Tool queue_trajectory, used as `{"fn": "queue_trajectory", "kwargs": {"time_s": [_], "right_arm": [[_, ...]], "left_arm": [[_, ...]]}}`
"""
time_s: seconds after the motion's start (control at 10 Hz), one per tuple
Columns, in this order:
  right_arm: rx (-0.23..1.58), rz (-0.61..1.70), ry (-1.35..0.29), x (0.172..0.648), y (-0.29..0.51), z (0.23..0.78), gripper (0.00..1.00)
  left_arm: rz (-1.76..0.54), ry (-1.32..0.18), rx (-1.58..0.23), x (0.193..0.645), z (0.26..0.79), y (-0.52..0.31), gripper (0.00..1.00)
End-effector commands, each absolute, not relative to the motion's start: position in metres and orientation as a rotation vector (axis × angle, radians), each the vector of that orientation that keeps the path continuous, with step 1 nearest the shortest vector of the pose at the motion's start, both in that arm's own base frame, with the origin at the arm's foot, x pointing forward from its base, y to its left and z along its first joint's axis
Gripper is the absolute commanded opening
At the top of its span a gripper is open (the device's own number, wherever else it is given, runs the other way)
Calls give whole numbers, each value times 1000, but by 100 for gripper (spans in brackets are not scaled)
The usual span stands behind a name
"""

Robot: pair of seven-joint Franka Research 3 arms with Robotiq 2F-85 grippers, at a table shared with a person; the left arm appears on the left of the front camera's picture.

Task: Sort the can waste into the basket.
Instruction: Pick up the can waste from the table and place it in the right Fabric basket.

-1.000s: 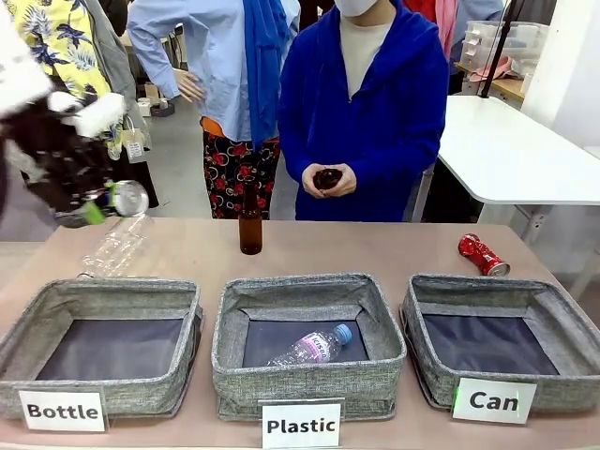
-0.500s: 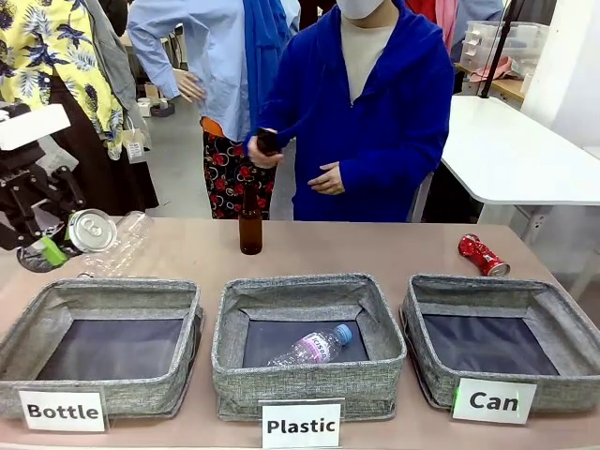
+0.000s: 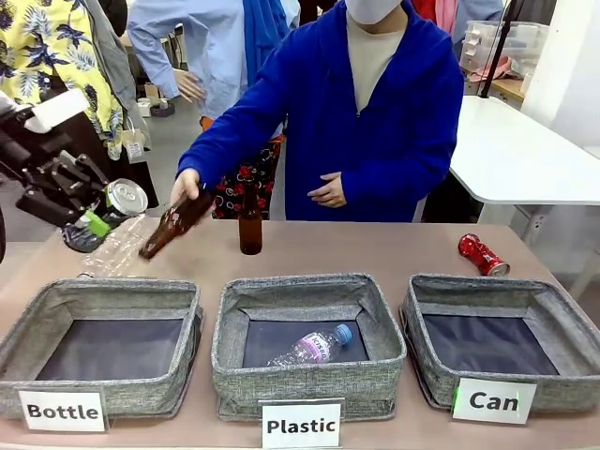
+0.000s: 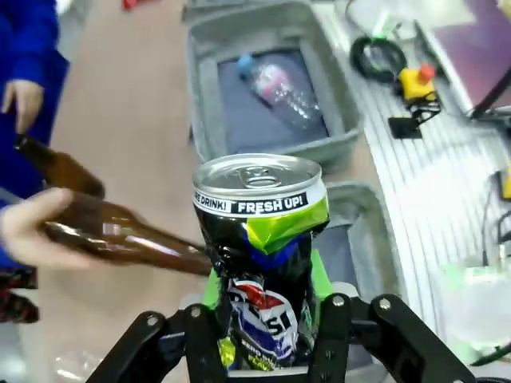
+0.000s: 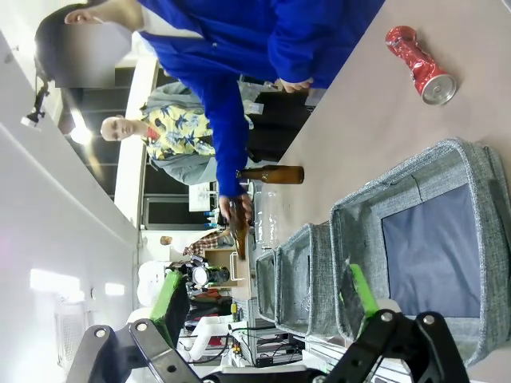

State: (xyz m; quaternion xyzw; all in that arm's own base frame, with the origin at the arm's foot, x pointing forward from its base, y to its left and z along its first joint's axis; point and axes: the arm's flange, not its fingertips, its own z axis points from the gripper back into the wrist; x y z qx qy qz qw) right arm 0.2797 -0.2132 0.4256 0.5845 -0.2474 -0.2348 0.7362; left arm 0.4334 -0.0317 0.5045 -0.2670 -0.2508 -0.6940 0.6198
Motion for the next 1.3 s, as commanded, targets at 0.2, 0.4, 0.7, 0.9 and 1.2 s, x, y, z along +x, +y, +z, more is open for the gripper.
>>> {"fn": "queue_trajectory", "kwargs": {"time_s": [0.2, 0.4, 0.7, 0.9, 1.2], "right_arm": [[1299, -503, -568, 282, -214, 427, 100], [1299, -503, -568, 282, -214, 427, 100], [1299, -503, -568, 282, -214, 427, 100], [1299, -503, -568, 282, -214, 427, 100], [1299, -503, -568, 282, -214, 427, 100]], "left_arm": [[-1622, -748, -735, 337, 572, 137, 45], [-1648, -911, -706, 256, 578, 207, 45], [-1592, -1183, -735, 231, 550, 266, 45], [-1552, -1243, -766, 223, 521, 273, 45], [-1596, -1099, -783, 252, 549, 236, 45]]}}
